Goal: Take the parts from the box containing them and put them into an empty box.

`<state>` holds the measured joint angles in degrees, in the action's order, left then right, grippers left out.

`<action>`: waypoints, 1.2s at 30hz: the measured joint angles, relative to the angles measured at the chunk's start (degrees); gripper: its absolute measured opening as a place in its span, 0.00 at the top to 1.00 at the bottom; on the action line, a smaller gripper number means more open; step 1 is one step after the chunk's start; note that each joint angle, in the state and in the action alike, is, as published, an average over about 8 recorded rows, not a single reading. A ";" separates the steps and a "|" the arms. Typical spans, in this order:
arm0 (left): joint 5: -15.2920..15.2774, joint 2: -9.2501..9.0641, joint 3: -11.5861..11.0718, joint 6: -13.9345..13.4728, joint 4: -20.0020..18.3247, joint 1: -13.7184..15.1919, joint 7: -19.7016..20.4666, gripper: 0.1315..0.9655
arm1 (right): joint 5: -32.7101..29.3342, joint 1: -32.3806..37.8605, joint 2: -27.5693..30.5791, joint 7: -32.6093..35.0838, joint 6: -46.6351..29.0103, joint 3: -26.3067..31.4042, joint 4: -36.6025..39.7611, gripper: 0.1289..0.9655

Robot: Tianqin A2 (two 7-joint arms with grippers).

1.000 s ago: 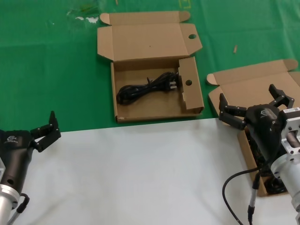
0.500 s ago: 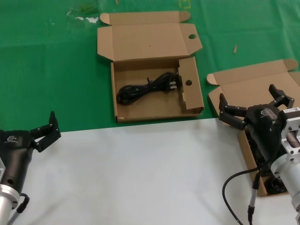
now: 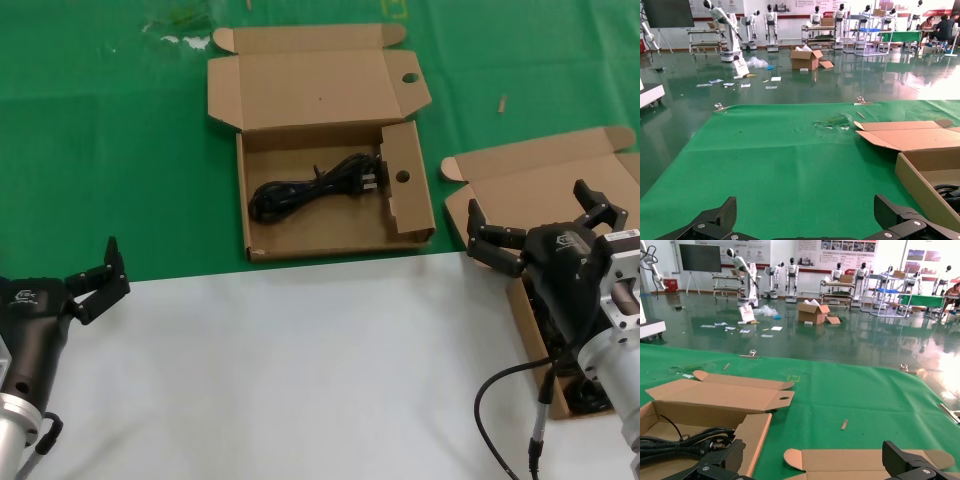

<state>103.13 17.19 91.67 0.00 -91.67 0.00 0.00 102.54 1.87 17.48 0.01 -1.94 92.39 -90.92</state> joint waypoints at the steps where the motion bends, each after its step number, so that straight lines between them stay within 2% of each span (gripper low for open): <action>1: 0.00 0.00 0.00 0.00 0.00 0.00 0.00 0.00 | 0.00 0.00 0.00 0.00 0.00 0.00 0.00 0.00; 36: 0.00 0.00 0.00 0.00 0.00 0.00 -0.01 0.00 | 0.00 0.00 0.00 0.00 0.00 0.00 0.00 0.00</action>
<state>103.13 17.19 91.67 0.00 -91.67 0.00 0.00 102.54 1.87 17.48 0.01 -1.94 92.39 -90.92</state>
